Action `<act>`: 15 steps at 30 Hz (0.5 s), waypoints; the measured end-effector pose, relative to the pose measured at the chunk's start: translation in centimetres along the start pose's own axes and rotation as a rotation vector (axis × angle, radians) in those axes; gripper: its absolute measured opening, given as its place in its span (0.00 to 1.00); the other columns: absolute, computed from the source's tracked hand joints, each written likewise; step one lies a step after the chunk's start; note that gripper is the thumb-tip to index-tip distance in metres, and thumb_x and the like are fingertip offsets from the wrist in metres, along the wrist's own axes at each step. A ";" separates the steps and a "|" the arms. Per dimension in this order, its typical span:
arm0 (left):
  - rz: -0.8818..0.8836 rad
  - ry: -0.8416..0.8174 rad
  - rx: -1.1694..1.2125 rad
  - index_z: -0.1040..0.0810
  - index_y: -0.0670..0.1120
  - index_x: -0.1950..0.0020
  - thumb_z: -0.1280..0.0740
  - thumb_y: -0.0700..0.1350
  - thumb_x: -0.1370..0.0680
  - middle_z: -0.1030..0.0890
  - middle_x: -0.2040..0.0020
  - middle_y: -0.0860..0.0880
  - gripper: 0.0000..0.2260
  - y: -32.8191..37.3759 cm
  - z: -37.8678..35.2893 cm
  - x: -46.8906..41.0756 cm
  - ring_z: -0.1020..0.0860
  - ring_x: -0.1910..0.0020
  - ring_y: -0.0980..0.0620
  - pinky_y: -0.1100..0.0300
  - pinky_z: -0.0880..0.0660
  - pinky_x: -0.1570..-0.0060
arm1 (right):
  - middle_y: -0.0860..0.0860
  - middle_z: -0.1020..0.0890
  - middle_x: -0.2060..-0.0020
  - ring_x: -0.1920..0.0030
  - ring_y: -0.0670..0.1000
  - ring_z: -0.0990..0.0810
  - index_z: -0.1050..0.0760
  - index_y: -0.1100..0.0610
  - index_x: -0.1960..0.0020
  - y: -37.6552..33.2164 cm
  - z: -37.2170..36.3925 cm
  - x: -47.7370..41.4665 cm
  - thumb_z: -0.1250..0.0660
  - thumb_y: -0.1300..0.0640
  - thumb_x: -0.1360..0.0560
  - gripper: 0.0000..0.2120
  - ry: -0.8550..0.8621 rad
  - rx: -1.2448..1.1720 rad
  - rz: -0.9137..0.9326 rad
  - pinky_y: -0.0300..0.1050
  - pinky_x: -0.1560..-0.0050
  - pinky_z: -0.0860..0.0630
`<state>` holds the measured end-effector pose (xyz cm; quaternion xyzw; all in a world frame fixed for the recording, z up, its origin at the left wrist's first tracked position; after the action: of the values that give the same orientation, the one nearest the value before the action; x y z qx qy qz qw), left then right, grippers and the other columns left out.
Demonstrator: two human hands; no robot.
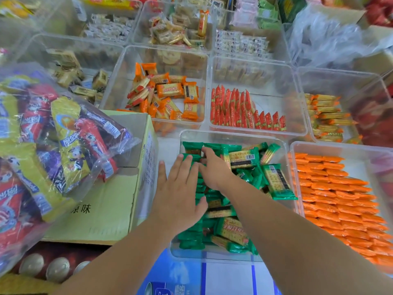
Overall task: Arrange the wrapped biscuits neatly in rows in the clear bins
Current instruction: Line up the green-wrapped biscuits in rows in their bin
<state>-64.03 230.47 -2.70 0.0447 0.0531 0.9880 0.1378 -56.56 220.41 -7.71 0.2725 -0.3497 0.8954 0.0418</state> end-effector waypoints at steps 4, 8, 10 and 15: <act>-0.014 -0.150 -0.209 0.55 0.41 0.17 0.47 0.66 0.21 0.54 0.17 0.43 0.42 -1.4 -1.0 -3.6 0.62 0.19 0.41 0.30 0.65 0.26 | 0.60 0.21 0.37 0.42 0.59 0.21 0.49 0.53 0.18 -1.1 -0.1 1.9 0.42 0.60 0.17 0.30 -0.084 0.205 0.110 0.51 0.42 0.23; -0.123 -0.218 -0.318 0.52 0.39 0.18 0.51 0.69 0.22 0.48 0.17 0.40 0.43 -1.0 -2.1 -5.0 0.61 0.19 0.38 0.27 0.71 0.31 | 0.54 0.17 0.52 0.53 0.55 0.19 0.21 0.55 0.36 -1.8 3.2 4.6 0.35 0.59 0.21 0.14 0.257 0.179 0.287 0.52 0.52 0.20; -0.121 -0.239 -0.315 0.49 0.40 0.18 0.51 0.70 0.23 0.47 0.18 0.40 0.43 -1.0 -2.5 -4.9 0.61 0.19 0.38 0.26 0.69 0.32 | 0.51 0.17 0.54 0.52 0.55 0.20 0.18 0.55 0.43 -1.5 5.4 6.0 0.29 0.51 0.23 0.12 0.503 0.333 0.336 0.50 0.53 0.21; -0.122 -0.236 -0.249 0.37 0.44 0.23 0.48 0.71 0.25 0.41 0.20 0.39 0.40 -0.9 -2.4 -4.8 0.59 0.19 0.39 0.24 0.67 0.32 | 0.50 0.21 0.45 0.40 0.57 0.27 0.23 0.52 0.42 2.4 6.0 4.9 0.38 0.27 0.29 0.31 0.375 0.834 -0.017 0.55 0.39 0.31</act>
<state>-59.46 229.83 -5.57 0.1399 -0.0834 0.9647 0.2071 -58.59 214.19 -3.00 0.1019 0.0564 0.9932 -0.0017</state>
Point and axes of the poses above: each hand's wrist, its own x-axis away from the middle knuckle, its own z-axis out of the back of the hand, y = z × x, the point moved 8 cm from there along -x, towards the middle knuckle
